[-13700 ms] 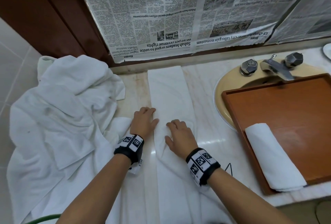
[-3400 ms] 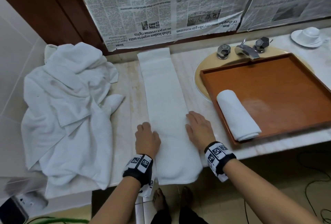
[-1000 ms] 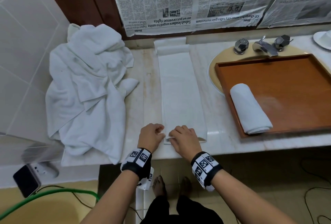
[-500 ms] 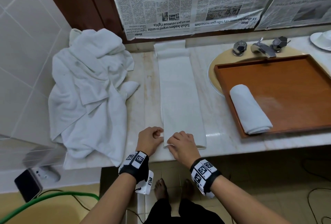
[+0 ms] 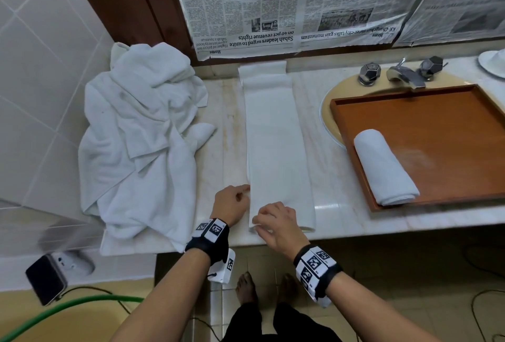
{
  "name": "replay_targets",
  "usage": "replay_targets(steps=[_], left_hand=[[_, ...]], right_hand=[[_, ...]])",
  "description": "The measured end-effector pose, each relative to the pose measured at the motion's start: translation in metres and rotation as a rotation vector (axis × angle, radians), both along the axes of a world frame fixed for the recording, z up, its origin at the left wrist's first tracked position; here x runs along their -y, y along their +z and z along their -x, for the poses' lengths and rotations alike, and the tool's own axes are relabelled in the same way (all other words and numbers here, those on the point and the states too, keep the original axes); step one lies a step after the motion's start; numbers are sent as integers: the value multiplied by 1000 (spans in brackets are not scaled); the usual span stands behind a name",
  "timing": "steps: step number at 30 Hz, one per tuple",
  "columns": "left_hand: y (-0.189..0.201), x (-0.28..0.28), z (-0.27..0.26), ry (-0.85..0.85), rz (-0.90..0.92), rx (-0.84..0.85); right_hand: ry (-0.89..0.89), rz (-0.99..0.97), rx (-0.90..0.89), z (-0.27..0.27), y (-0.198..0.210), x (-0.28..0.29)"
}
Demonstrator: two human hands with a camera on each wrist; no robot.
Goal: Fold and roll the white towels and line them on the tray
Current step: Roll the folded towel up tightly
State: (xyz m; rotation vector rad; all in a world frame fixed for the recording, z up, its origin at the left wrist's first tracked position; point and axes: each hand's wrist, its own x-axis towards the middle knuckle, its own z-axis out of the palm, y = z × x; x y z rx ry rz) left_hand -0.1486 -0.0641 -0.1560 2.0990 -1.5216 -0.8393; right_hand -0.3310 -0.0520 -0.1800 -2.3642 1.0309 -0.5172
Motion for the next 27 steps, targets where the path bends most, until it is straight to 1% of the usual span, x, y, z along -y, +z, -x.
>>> replay_targets(steps=[3, 7, 10, 13, 15, 16, 17, 18, 20, 22, 23, 25, 27], left_hand=[[-1, 2, 0, 37, -14, -14], [1, 3, 3, 108, 0, -45], [2, 10, 6, 125, -3, -33], [5, 20, 11, 124, -22, 14], [6, 25, 13, 114, -43, 49], [7, 27, 13, 111, -51, 59], [8, 28, 13, 116, -61, 60], [9, 29, 13, 132, -69, 54], [9, 30, 12, 167, -83, 51], [10, 29, 14, 171, -111, 65], [11, 30, 15, 177, -121, 70], [12, 32, 18, 206, -131, 72], [14, 37, 23, 245, -150, 72]], right_hand=[[21, 56, -77, 2, -4, -2], [12, 59, -141, 1, -1, -2], [21, 30, -191, 0, 3, -1], [94, -4, -278, -1, 10, 2], [114, -92, -305, 1, 21, 9], [87, -138, -270, 3, 27, 14], [32, -156, -198, 6, 32, 20], [-42, -146, -125, 10, 36, 27], [-184, -87, -73, 22, 37, 44], [-285, -49, -107, 36, 36, 62], [-309, -60, -146, 43, 33, 70], [-292, -125, -232, 52, 29, 81], [-231, -156, -297, 56, 25, 84]])
